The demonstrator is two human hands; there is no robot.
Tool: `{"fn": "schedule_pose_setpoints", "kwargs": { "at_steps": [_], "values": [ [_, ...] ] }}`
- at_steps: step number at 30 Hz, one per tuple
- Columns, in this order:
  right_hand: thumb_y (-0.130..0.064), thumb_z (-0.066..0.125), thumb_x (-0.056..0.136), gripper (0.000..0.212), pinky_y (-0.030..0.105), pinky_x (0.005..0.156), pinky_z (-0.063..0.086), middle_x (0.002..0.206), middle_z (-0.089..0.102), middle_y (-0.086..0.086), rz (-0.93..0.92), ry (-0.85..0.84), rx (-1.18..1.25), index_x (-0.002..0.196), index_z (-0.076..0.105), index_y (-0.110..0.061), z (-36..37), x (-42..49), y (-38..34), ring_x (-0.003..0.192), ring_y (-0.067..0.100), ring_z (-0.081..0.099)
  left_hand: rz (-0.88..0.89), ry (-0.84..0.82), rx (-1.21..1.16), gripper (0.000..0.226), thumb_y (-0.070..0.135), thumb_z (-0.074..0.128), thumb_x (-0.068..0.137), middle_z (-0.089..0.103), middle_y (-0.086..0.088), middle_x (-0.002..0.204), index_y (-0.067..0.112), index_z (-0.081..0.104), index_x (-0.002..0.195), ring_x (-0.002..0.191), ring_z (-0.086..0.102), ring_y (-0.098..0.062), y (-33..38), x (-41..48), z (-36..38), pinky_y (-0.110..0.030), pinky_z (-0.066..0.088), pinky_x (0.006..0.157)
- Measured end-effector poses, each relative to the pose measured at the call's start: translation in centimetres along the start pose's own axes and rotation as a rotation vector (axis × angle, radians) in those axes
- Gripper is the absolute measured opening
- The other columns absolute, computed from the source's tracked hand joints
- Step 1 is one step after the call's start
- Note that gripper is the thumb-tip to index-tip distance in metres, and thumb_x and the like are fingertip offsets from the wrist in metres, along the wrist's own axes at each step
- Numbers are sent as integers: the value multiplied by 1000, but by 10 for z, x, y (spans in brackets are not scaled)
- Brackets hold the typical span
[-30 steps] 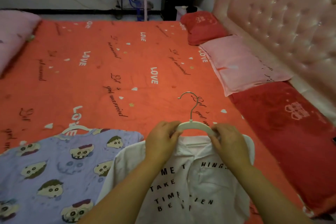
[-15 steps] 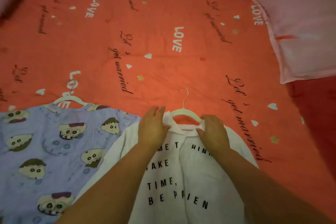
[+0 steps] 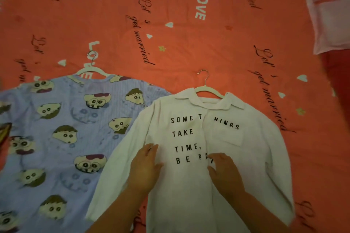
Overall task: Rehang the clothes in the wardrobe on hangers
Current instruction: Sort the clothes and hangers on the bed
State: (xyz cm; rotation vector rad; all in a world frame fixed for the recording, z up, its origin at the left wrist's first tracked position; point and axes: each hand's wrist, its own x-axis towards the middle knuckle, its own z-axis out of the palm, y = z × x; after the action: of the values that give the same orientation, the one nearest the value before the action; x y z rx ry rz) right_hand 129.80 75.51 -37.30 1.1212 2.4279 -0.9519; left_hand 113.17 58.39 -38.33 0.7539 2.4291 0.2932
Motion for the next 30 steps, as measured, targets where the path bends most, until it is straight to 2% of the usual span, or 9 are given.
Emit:
{"fn": "schedule_pose_setpoints", "kwargs": {
  "at_steps": [8, 11, 13, 16, 20, 22, 24, 25, 30],
  "values": [
    [-23, 52, 94, 35, 24, 103, 29, 131, 52, 0, 22, 107, -4, 130, 51, -19, 31, -64, -36, 122, 16, 44, 150, 171, -5, 56, 13, 75, 72, 59, -20, 117, 5, 57, 124, 102, 59, -37, -38, -57, -15, -35, 48, 81],
    [-21, 54, 93, 34, 24, 100, 31, 127, 55, 1, 20, 129, 19, 127, 54, -18, 61, -90, -48, 118, 17, 47, -45, 8, 66, 79, 39, 63, 85, 22, -18, 152, 15, 20, 148, 136, 28, -31, -79, -74, -4, -39, 29, 107],
    [-21, 55, 93, 34, 24, 100, 32, 126, 55, 1, 20, 123, 27, 126, 54, -17, 82, -105, -52, 118, 17, 48, -201, -94, 103, 93, 54, 56, 85, 0, -16, 156, 21, -3, 149, 142, 11, -29, -104, -80, 8, -39, 20, 112],
    [-24, 52, 94, 34, 20, 100, 31, 128, 53, -3, 18, 89, 18, 128, 52, -21, 110, -121, -53, 119, 13, 46, -344, -170, 77, 106, 63, 57, 79, -8, -18, 155, 25, -14, 147, 142, 5, -34, -123, -81, 21, -47, 18, 113],
    [-27, 49, 95, 34, 18, 104, 29, 131, 51, -7, 31, 83, 24, 129, 50, -24, 129, -128, -48, 122, 10, 45, -302, -157, 95, 81, 29, 50, 93, 26, -15, 148, 25, -9, 148, 126, 39, -31, -143, -76, 35, -43, 40, 98],
    [-26, 49, 95, 34, 19, 103, 29, 131, 51, -6, 21, 81, 15, 129, 50, -22, 132, -129, -44, 121, 11, 45, -277, -76, 11, 70, 6, 40, 93, 54, -12, 119, 24, 4, 150, 101, 54, -25, -143, -77, 36, -32, 44, 77],
    [-23, 51, 94, 34, 19, 101, 30, 129, 52, -3, 13, 84, 20, 128, 52, -19, 130, -130, -41, 120, 13, 46, -233, -29, -53, 66, -2, 37, 92, 56, -7, 80, 23, 15, 149, 81, 57, -25, -131, -82, 34, -25, 37, 63],
    [-21, 52, 94, 33, 20, 100, 31, 128, 53, -1, 14, 91, 30, 127, 53, -18, 128, -131, -41, 119, 14, 47, -198, 1, -69, 63, -2, 37, 93, 55, -7, 75, 22, 18, 148, 78, 57, -26, -119, -87, 31, -25, 36, 61],
    [-20, 54, 93, 31, 23, 99, 34, 124, 57, 2, 20, 150, 100, 123, 57, -15, 100, -139, -40, 115, 18, 50, 21, 100, -237, 61, 0, 37, 92, 60, -14, 101, 25, 26, 147, 71, 49, -16, -28, -117, 30, -24, 37, 59]
  ]
}}
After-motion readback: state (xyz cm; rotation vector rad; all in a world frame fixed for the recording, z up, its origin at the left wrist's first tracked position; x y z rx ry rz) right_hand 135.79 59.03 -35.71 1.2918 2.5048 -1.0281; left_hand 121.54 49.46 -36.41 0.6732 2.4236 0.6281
